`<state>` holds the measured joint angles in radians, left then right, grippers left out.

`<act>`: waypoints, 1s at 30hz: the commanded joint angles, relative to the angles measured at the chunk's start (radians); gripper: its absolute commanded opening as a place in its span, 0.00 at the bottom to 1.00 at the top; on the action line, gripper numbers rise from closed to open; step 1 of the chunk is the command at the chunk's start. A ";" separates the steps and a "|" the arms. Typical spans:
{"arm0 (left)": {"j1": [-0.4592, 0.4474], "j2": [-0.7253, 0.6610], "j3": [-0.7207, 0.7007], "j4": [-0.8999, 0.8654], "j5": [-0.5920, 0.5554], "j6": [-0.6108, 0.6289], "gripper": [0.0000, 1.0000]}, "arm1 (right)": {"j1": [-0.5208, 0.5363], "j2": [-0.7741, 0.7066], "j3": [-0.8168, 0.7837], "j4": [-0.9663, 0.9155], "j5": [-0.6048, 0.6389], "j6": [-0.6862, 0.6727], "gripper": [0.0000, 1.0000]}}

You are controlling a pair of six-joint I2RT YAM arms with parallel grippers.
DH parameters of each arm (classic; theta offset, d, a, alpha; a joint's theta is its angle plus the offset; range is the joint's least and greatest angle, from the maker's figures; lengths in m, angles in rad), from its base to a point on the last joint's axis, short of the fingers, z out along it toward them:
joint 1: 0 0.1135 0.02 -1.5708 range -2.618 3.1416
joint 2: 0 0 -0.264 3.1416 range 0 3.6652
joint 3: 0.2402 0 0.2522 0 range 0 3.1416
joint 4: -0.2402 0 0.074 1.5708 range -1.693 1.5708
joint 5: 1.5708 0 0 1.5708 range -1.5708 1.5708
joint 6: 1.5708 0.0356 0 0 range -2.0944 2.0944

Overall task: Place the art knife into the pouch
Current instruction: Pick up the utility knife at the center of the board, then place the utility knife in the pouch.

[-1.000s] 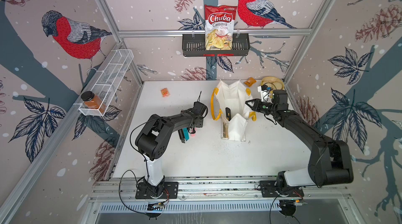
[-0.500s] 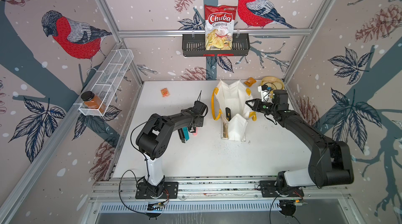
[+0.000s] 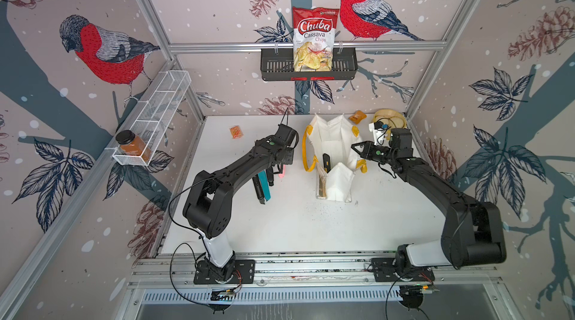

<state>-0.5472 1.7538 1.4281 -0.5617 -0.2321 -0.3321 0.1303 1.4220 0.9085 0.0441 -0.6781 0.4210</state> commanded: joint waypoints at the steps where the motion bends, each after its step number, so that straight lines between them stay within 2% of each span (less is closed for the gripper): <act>1: -0.001 -0.010 0.101 -0.060 -0.003 0.041 0.28 | 0.000 -0.006 0.004 0.036 -0.027 -0.004 0.00; 9: -0.068 0.069 0.415 -0.081 -0.003 0.094 0.28 | 0.001 -0.002 -0.003 0.059 -0.039 0.010 0.00; 16: -0.142 0.256 0.719 -0.082 0.020 0.139 0.27 | 0.001 -0.004 -0.016 0.085 -0.050 0.026 0.00; 21: -0.158 0.314 0.707 0.079 0.134 0.154 0.27 | 0.003 -0.006 -0.013 0.082 -0.051 0.025 0.00; 30: -0.221 0.336 0.652 0.165 0.194 0.203 0.28 | 0.005 0.002 -0.008 0.088 -0.052 0.031 0.00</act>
<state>-0.7547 2.0964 2.0979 -0.4725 -0.0738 -0.1570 0.1326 1.4223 0.8951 0.0765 -0.7067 0.4442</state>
